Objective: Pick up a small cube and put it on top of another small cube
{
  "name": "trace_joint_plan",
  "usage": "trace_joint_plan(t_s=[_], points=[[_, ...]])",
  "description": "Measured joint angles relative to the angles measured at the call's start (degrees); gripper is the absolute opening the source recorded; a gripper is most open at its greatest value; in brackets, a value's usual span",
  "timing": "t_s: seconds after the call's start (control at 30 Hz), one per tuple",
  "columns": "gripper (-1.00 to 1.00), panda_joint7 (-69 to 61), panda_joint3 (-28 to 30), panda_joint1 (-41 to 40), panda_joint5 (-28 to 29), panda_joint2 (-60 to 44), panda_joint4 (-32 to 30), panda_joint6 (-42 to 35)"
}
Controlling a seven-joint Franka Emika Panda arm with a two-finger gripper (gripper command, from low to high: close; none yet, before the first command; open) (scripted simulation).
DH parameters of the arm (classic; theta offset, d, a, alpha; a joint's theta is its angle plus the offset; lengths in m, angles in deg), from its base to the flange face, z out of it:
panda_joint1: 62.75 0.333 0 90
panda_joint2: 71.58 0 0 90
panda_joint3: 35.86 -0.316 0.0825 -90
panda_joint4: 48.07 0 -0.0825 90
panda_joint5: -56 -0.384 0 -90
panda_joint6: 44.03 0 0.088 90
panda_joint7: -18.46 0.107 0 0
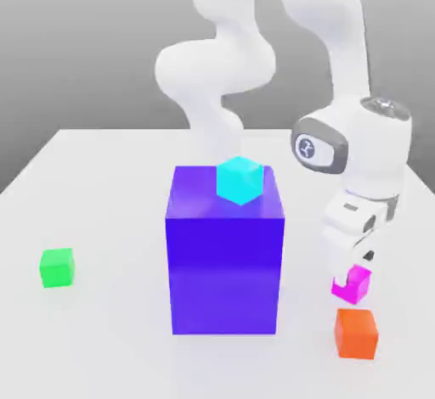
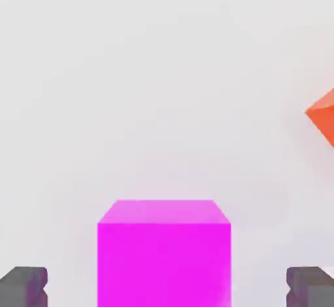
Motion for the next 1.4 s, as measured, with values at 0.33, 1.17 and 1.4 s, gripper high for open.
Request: trace_joint_plan(t_s=[0.33,1.17,1.4], points=[[-1.00,-1.13,-1.17,-0.81,-1.42,2.36,-0.51,-1.86],[-1.00,-13.13,16.05,-32.94,-3.87,23.50,3.49,-15.19],[-1.00,-16.60,26.13,-43.46,-1.71,25.32,3.15,-18.06]])
